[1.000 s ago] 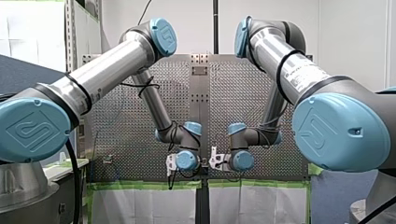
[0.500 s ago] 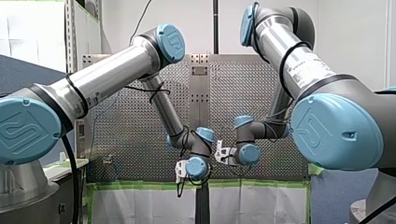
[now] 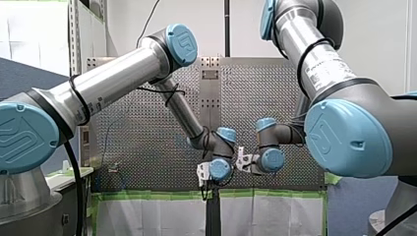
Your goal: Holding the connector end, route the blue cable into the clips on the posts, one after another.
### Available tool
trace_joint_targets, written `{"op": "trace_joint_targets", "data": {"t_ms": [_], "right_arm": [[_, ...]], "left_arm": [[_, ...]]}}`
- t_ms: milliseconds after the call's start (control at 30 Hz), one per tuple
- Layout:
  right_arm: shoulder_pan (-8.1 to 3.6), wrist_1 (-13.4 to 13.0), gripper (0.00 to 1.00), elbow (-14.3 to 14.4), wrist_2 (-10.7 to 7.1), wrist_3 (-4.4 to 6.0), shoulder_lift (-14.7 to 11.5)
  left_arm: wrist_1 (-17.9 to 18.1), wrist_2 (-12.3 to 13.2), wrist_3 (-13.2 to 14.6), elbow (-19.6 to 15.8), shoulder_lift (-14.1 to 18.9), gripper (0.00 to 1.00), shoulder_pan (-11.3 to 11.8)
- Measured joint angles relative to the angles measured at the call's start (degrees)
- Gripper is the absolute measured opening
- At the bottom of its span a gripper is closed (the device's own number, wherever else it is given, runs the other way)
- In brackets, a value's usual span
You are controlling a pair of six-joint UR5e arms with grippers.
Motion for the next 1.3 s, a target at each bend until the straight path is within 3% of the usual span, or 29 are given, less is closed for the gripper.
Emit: {"op": "trace_joint_targets", "data": {"t_ms": [167,333,667,767,1100,1300], "right_arm": [[-1.44,-0.72,0.00,0.40,-0.32,-1.25,0.00],[-3.35,-2.15,0.00,0.98,-1.57,-1.73,0.02],[-8.95,-4.97,0.00,1.66,-7.07,-2.12,0.03],[-9.92,-5.38,0.00,1.66,-8.51,-2.56,0.05],[-10.60,-9.41,0.00,1.56,-11.09,-2.05,0.17],[-10.88,-9.70,0.00,1.34,-13.40,-2.13,0.32]], "left_arm": [[0.29,0.14,-0.46,0.96,-0.07,0.00,-0.40],[0.33,0.44,-0.53,1.49,-0.11,0.00,-0.70],[-2.86,0.17,-0.78,5.28,-3.66,0.00,-2.97],[-3.16,-0.76,-1.13,6.70,-5.06,0.00,-3.61],[-0.86,-5.30,-0.88,11.59,-6.95,0.00,-4.76],[-2.17,-6.92,-0.73,14.73,-9.29,0.00,-5.74]]}}
